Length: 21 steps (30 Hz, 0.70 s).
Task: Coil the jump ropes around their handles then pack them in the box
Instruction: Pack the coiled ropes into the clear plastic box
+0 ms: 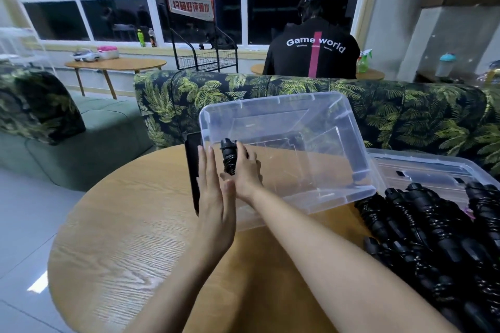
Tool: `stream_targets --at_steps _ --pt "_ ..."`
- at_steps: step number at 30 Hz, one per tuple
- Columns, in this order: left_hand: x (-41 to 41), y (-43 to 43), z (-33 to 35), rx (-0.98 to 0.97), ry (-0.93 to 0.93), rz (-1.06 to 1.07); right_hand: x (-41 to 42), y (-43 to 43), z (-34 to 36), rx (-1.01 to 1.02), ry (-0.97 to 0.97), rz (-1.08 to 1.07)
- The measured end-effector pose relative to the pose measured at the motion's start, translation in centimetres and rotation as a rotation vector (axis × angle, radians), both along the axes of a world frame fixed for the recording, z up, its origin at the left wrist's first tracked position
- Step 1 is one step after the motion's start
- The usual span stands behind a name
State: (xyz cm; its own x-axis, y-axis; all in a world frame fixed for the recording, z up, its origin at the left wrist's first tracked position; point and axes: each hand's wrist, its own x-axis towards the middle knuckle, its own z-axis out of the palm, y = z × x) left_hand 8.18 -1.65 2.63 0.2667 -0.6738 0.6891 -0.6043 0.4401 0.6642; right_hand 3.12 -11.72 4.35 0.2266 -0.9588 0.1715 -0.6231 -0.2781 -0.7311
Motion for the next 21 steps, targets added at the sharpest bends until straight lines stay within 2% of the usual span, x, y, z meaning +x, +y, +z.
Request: stream_targets --at_steps 2,7,12,16,21 --pt "0.0 -0.1 -0.2 0.015 0.044 -0.011 0.7 -0.4 -1.0 0.056 -0.056 -0.041" --pt "0.4 -0.3 -1.2 0.039 0.077 -0.019 1.2 -1.7 -3.2 0.124 0.237 0.123" --pt "-0.1 -0.6 -0.8 0.056 0.086 -0.003 -0.3 -1.8 -1.7 0.182 0.243 0.182" --pt "0.1 -0.9 -1.0 0.042 0.028 0.016 -4.9 -0.1 0.0 0.024 0.443 0.259" --pt "0.9 -1.5 -0.9 0.081 -0.067 0.052 -15.5 2.6 0.2 -0.172 0.618 0.423"
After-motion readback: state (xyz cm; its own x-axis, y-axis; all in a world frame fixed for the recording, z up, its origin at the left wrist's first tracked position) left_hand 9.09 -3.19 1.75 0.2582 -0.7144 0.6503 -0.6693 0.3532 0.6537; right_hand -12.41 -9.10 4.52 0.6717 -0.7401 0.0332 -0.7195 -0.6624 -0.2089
